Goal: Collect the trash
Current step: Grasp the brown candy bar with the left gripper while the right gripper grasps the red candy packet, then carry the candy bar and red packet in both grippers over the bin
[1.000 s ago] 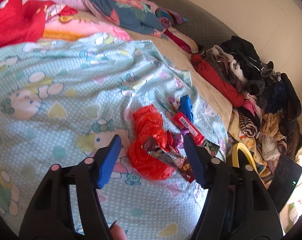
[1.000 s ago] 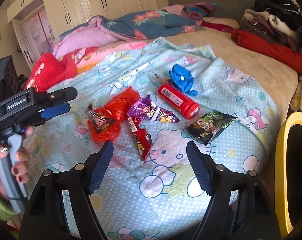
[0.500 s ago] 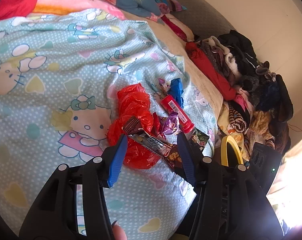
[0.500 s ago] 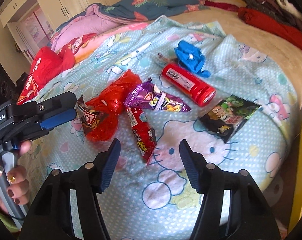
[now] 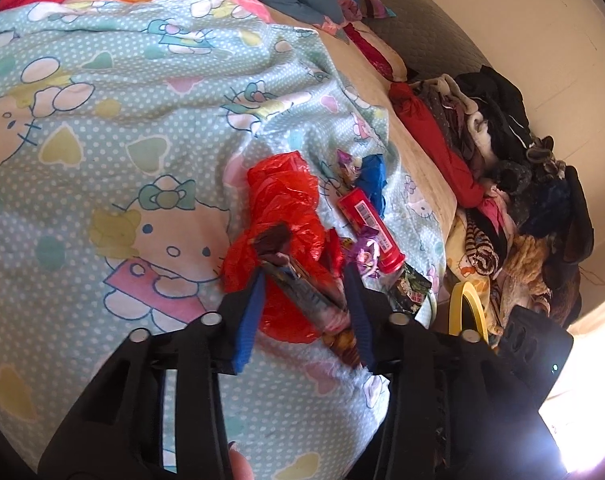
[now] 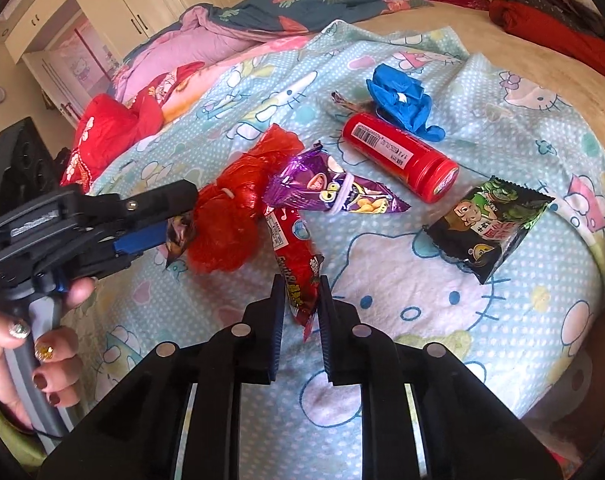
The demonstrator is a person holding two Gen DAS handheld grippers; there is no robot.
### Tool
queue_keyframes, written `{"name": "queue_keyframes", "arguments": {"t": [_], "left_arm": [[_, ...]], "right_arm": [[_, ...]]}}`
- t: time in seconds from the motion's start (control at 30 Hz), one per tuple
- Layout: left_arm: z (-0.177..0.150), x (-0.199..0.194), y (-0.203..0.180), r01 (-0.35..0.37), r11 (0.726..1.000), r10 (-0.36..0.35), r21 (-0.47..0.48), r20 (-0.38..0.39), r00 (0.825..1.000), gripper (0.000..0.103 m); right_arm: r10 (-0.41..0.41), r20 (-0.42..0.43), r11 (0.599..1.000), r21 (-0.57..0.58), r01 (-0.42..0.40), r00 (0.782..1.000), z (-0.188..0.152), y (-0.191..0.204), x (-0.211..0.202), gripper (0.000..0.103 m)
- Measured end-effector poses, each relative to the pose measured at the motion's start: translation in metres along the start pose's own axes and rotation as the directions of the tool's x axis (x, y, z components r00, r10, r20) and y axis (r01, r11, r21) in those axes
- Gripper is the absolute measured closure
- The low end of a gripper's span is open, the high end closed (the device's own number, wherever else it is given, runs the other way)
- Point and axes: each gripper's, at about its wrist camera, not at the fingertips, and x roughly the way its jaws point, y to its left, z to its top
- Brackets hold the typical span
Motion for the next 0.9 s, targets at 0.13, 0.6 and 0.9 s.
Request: {"name": "queue_keyframes", "arguments": {"t": [0.13,0.6,0.9], "left_arm": [[0.002,-0.003,0.007,0.002,1.0,-0.002,-0.027,0.003,1.0,0.086],[0.007,-0.028,-0.011,0.026,0.998,-0.028,0.052,0.053,0.998,0.093],[0.011,-0.05,-0.037,0.039,0.993,-0.052,0.114,0.113,0.992,0.093]], "right_arm": [[0.014,0.006,1.0,-0.001,-0.014,1.0,-0.001,0.001,-0.004,0.089],[0.054,0.026,0.999,-0.01,-0.054,0.998,-0.01,0.006,-0.029,0.09],[0.068,0.064,0.997,-0.039,-0.066,0.996,-0.008,0.013,-0.05,0.09]]}}
